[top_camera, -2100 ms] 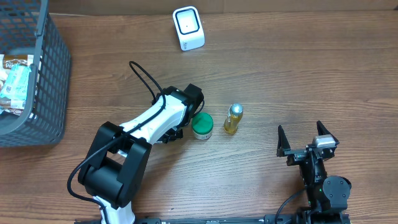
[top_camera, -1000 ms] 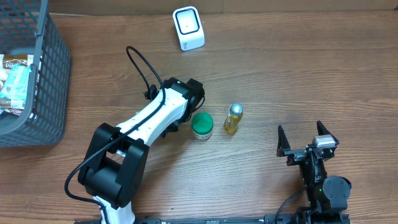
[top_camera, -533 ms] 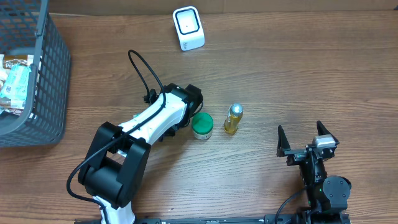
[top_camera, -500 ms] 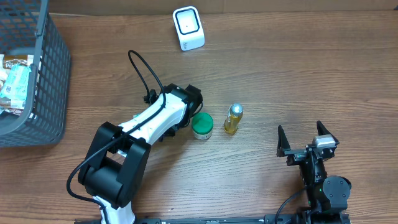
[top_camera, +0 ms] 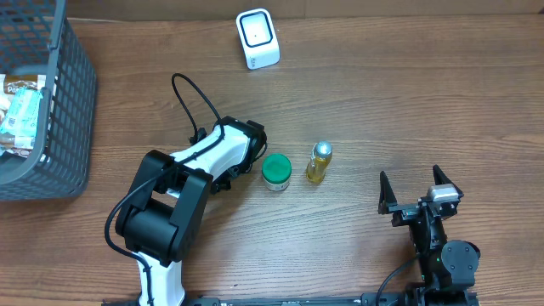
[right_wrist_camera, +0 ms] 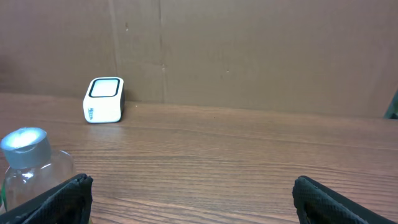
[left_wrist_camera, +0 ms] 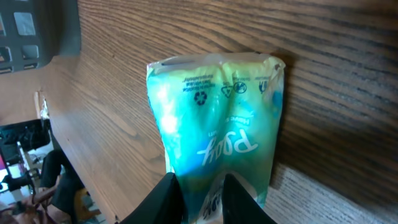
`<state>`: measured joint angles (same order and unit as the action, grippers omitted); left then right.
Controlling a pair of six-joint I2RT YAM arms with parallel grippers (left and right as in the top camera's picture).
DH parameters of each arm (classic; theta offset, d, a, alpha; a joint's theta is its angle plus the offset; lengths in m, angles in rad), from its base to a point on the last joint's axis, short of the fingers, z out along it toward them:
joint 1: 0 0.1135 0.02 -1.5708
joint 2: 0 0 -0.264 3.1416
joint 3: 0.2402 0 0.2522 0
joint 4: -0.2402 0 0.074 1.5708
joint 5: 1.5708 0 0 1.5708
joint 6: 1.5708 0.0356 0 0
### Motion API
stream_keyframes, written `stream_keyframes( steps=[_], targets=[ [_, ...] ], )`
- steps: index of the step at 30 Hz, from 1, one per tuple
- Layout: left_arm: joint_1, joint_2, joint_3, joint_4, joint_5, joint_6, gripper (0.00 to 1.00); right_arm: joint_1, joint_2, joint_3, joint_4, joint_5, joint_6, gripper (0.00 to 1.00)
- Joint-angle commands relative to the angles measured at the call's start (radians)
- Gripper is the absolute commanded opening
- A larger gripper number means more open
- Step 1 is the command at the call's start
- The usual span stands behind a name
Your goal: Scan the item barcode
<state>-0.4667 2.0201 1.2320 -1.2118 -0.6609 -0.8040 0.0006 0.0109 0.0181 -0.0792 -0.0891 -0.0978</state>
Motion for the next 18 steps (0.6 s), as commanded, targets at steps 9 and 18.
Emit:
stream_keyframes(
  steps=[9,18],
  targets=[
    [0.001,0.011,0.171,-0.112,0.054,0.005,0.22,-0.002,-0.008,-0.01,0.002,0.008,-0.001,1.0],
    [0.024,0.004,0.255,-0.089,0.256,0.085,0.18,-0.002,-0.008,-0.01,0.002,0.008,-0.001,1.0]
  ],
)
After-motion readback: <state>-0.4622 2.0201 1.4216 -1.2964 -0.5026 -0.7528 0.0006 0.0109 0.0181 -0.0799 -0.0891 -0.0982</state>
